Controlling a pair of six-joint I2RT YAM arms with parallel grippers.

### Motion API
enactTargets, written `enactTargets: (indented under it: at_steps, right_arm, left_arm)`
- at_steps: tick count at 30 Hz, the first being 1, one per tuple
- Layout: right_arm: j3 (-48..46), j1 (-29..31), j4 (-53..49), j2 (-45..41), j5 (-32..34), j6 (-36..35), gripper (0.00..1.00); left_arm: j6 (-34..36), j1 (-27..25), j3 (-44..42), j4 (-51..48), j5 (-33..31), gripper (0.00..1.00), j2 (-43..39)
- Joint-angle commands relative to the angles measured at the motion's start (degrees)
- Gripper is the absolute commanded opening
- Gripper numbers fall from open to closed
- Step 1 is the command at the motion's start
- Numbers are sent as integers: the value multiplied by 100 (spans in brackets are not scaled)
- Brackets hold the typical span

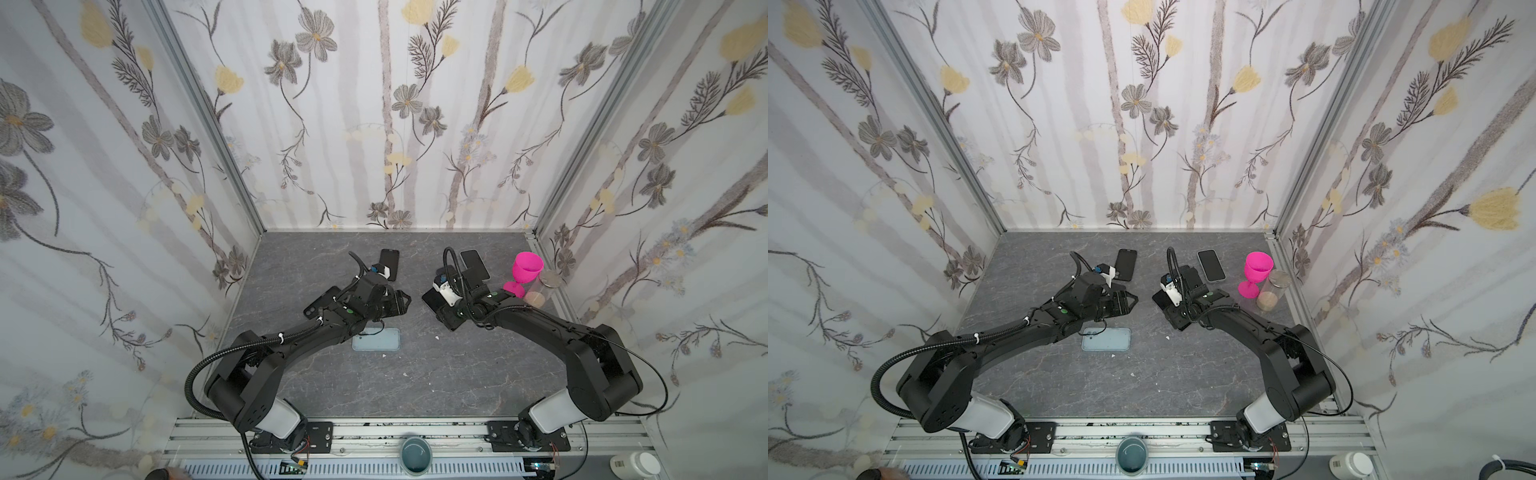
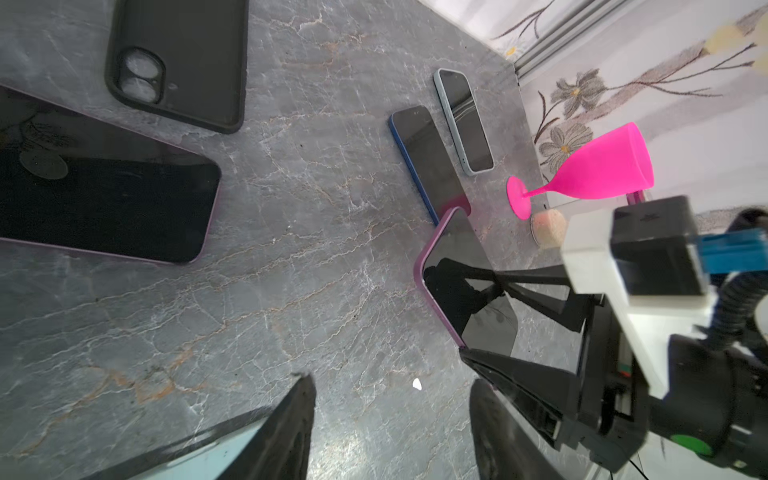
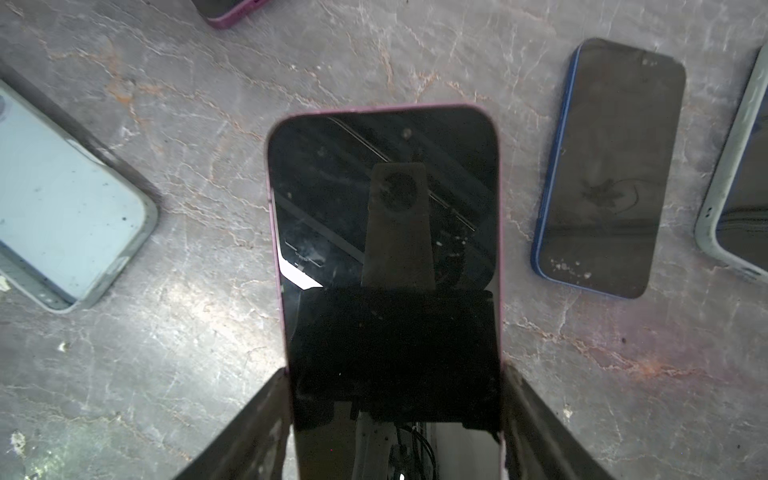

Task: Put the phone into the phone case

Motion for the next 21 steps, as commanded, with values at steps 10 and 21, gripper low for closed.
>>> enactTargets:
  at_steps: [10, 21]
  right_arm:
    - [-159, 421, 770, -796, -454, -540, 52]
    - [5, 815, 838, -1206, -740, -899, 52]
  left_arm:
    - [342, 279, 201, -304, 923, 56, -468]
    - [479, 626, 171, -640, 1524, 51, -1257]
